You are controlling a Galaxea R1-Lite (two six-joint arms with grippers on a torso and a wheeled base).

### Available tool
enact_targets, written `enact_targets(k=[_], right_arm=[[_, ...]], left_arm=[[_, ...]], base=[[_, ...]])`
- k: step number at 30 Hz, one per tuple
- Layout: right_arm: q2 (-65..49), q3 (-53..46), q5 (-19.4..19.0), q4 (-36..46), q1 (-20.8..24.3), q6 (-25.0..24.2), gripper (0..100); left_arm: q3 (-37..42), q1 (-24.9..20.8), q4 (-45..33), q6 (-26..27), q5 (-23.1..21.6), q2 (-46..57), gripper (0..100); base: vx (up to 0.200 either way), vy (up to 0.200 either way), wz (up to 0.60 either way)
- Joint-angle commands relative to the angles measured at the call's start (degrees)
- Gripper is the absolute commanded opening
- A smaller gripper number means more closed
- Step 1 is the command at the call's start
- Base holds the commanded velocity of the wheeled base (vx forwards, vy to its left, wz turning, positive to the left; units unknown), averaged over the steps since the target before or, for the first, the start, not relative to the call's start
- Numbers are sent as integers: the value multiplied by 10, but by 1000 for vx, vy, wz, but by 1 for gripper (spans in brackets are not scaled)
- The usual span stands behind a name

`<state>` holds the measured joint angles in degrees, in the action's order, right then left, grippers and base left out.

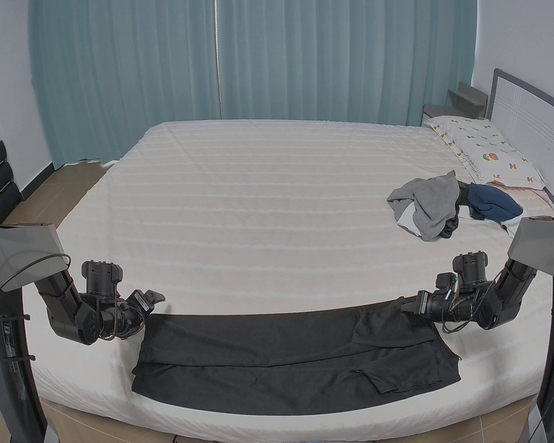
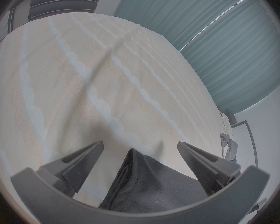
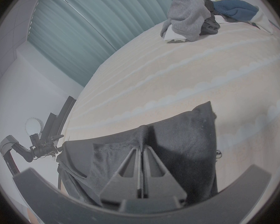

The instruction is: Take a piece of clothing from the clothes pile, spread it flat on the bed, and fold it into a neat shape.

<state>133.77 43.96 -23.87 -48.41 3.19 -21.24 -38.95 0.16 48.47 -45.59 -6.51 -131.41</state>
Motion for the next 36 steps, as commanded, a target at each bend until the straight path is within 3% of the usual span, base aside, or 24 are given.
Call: enact_targets(k=[1, 11, 12, 17, 23, 30, 36], right_arm=[[2, 1, 0, -15, -9, -1, 0], [8, -5, 0, -34, -7, -1, 0], [8, -4, 0, -35, -7, -2, 100], [-10, -8, 1, -36, -9, -16, 100], [-67, -44, 3, -41, -10, -97, 100], [-110, -111, 8, -55, -4, -185, 100], [-115, -178, 8, -163, -8, -268, 100]], left_arm=[[-1, 0, 0, 0, 0, 0, 100], [1, 0, 4, 0, 0, 0, 100], [1, 0, 4, 0, 0, 0, 100], [7, 1, 3, -1, 0, 11, 100], [56, 10, 4, -1, -5, 76, 100], [92, 5, 3, -2, -6, 101, 100], [153, 2, 4, -5, -10, 125, 100]], base=[[0, 0, 0], [0, 0, 0], [0, 0, 0], [0, 0, 0], [0, 0, 0], [-200, 0, 0], [-167, 0, 0]])
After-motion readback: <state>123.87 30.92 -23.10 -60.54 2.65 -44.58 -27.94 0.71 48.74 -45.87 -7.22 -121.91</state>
